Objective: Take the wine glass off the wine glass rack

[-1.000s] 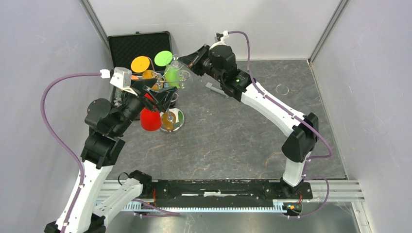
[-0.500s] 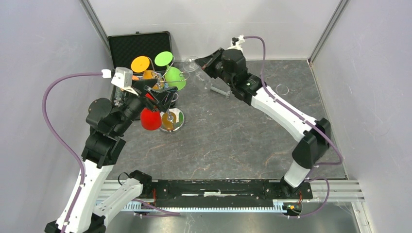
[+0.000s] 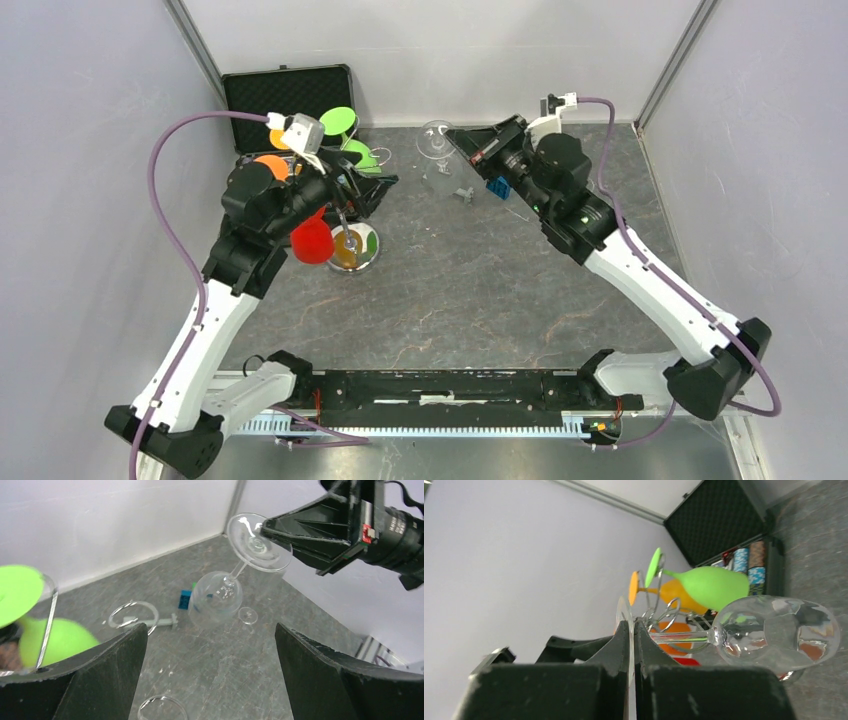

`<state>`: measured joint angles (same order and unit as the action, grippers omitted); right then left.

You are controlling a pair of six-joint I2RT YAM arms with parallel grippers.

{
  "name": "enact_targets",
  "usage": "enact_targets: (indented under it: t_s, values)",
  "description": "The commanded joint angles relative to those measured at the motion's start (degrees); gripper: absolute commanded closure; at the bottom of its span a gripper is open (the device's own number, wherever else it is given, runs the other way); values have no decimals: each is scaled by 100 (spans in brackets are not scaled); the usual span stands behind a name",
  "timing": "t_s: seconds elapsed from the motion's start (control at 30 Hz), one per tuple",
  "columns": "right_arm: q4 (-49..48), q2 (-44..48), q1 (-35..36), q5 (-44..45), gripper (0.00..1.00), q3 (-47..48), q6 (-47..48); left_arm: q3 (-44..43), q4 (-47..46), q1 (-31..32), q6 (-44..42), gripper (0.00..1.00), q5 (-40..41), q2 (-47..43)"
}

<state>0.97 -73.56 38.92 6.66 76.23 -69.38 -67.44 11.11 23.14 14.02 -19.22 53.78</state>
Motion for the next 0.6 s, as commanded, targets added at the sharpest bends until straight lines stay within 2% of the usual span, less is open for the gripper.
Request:
enact_targets:
  t_s: [0.0, 0.2, 0.33, 0.47, 0.57]
  values:
    - [-675, 529, -7, -513, 100, -228, -349, -61, -950, 233, -938, 0, -1219, 136]
    - [-752, 914, -31, -895, 100, -292, -389, 52, -1871, 621, -1709, 0, -2088, 592]
    - [-756, 1063, -24, -1021, 100, -333, -397, -120, -2011, 771, -2158, 0, -2442, 1007]
    - [-836, 1172, -24, -1089, 100, -486, -439, -133, -2624, 811, -1755, 1, -2179, 1296]
    - [-913, 1212, -34, -1128, 100, -547, -462, -237, -2819, 819, -1477, 5, -2159, 1498]
